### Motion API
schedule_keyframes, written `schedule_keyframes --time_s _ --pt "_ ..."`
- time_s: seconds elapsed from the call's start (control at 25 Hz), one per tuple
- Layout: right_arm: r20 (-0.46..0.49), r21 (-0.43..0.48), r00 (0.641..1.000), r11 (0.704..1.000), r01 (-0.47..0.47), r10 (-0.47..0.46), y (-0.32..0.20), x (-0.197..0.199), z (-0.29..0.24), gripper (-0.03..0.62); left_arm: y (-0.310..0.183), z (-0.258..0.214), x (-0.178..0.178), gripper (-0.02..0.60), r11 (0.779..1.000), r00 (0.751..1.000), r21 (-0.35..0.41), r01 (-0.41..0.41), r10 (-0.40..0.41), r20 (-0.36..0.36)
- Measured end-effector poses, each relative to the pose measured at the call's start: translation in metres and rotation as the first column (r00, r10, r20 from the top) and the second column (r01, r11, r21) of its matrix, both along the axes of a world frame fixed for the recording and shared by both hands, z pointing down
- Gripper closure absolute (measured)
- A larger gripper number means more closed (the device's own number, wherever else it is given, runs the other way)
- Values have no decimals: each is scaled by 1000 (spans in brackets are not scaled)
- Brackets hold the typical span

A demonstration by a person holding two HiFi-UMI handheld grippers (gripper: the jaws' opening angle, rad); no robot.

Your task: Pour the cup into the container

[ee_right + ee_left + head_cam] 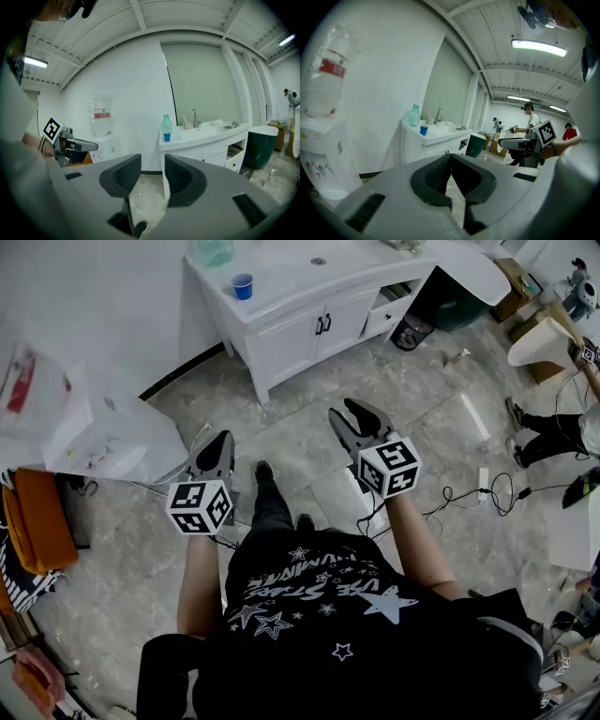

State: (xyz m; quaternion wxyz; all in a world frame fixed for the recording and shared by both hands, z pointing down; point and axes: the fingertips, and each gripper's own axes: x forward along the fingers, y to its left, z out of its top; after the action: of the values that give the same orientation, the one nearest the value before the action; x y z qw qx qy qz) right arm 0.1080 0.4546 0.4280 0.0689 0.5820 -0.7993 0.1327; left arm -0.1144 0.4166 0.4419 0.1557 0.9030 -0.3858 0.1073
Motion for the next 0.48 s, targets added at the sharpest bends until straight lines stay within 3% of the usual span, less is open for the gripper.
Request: schedule_keyframes --time_s 0.48 --pt "-22 -40 1000 999 -5 4 -131 -5 11 320 -136 3 -8 572 1000 1000 -6 13 -13 -17"
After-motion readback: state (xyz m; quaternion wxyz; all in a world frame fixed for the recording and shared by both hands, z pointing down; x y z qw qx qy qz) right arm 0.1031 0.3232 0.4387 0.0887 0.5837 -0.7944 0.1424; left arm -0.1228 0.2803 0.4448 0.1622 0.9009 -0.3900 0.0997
